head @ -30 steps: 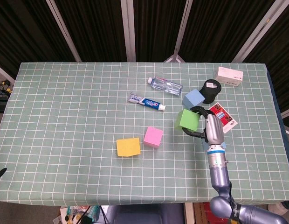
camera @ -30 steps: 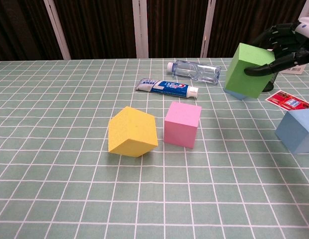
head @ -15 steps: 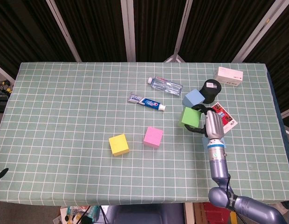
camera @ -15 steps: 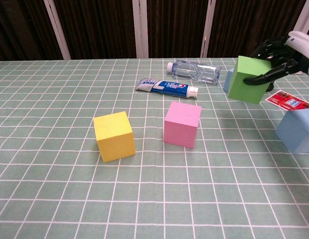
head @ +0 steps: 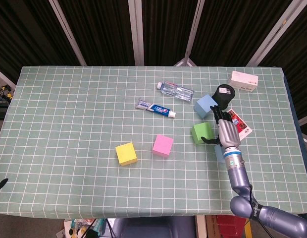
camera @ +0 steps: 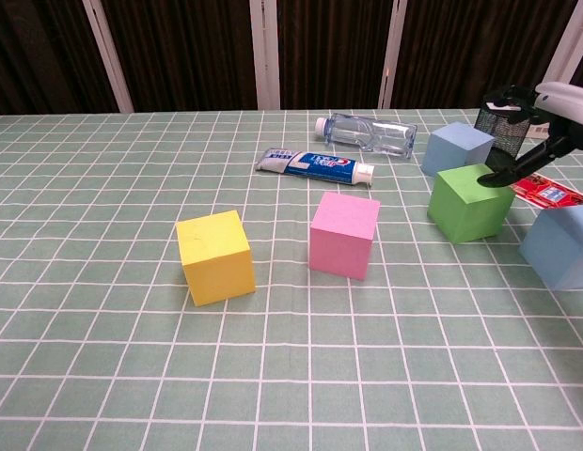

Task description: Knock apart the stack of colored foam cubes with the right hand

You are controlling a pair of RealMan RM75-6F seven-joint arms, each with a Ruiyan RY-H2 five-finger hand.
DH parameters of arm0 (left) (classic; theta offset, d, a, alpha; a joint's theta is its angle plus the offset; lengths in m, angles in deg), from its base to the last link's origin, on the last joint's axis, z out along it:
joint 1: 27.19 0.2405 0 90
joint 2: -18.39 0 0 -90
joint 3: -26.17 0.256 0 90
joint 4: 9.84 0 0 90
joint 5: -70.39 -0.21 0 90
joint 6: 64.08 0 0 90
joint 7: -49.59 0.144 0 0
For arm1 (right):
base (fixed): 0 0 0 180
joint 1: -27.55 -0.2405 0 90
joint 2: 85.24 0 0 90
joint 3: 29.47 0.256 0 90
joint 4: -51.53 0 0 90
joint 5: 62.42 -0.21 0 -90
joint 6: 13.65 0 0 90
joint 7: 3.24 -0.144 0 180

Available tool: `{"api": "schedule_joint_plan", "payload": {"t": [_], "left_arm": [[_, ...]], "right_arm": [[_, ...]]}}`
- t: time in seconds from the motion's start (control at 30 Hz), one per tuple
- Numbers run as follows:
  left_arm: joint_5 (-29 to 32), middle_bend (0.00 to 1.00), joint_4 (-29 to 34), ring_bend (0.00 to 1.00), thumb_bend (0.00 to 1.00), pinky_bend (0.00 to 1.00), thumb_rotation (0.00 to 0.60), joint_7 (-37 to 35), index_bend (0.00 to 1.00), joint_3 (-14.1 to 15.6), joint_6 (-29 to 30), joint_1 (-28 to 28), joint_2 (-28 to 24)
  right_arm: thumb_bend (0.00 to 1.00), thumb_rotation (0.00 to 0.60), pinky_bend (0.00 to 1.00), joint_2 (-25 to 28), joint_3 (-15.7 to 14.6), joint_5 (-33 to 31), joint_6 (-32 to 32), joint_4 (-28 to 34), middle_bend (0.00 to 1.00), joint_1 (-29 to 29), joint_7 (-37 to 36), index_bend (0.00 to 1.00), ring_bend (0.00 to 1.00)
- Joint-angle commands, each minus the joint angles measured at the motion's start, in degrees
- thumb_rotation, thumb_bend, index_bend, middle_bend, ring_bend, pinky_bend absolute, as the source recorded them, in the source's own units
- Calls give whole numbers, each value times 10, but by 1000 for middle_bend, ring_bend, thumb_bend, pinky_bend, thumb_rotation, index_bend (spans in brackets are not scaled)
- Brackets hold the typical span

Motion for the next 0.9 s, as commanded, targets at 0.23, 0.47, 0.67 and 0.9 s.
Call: {"api": "schedule_joint_plan", "payload": {"t": [0.23,0.47,0.67,0.9], "left_arm": [[-1,0,-2,0,183,0,600,-8,138,0,1,1,-2],[-3,0,-3,0,183,0,600,-10,131,0,-8,-4,-3],[-16,0,-12,0,183,0,600,-14,107,0,5,-2,2],[-36,0,-31,0,183,0,600,-27,101,-3,38,6,8]], "right_arm": [[176,600,17,84,-1,78,-77,70,5,60,-73,8,90],[176,600,18,149,-57,183,-114,76,5,131,-165,40,102],[176,600,18,169,-138,303,-176,59,5,182,-153,51,104],[176,600,18,173,-184,351,-222,28,5,222,-115,52,94]]}}
